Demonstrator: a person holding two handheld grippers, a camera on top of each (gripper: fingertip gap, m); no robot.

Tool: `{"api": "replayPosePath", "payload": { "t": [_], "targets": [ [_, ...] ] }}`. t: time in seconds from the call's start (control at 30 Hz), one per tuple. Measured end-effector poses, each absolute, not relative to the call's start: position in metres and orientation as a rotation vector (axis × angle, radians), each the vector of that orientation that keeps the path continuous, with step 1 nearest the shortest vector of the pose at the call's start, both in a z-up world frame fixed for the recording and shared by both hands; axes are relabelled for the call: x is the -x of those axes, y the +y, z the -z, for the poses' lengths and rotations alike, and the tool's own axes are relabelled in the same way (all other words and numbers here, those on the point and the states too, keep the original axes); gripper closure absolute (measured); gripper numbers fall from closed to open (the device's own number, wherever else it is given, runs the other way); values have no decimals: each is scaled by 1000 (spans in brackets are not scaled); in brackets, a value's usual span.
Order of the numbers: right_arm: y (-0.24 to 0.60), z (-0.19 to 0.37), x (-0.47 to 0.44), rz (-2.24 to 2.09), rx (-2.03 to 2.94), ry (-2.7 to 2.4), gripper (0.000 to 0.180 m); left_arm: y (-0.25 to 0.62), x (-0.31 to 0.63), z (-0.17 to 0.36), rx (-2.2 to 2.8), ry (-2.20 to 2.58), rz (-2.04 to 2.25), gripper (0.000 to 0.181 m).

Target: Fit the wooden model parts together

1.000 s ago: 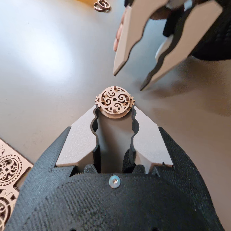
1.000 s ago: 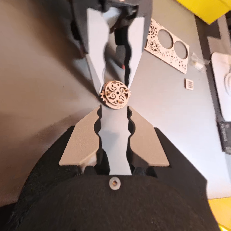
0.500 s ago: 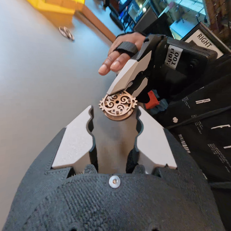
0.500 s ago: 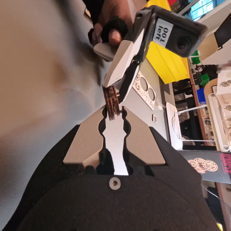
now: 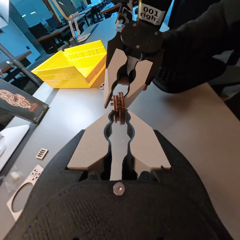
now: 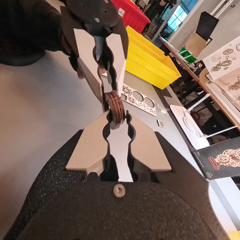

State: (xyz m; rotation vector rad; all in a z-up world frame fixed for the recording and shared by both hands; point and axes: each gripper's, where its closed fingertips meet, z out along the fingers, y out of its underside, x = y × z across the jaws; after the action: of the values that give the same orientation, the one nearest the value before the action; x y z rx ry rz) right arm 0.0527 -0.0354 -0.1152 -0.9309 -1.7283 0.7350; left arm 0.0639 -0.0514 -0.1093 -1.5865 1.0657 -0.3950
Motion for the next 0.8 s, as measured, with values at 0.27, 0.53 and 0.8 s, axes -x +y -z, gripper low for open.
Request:
{"api": "replayPosePath", "payload": {
  "t": [0.27,0.53,0.8],
  "targets": [
    [-45,106,-58,-645,796,-1782,158,-54,-63,107,1488,1205,102,166],
    [-51,111,-59,-556,711,-1857,165,-57,-66,108,1490,1248,62,167],
    [-43,121,-50,-516,665,-1824,165,-49,-57,120,1502,1243,28,166]
  ]
}}
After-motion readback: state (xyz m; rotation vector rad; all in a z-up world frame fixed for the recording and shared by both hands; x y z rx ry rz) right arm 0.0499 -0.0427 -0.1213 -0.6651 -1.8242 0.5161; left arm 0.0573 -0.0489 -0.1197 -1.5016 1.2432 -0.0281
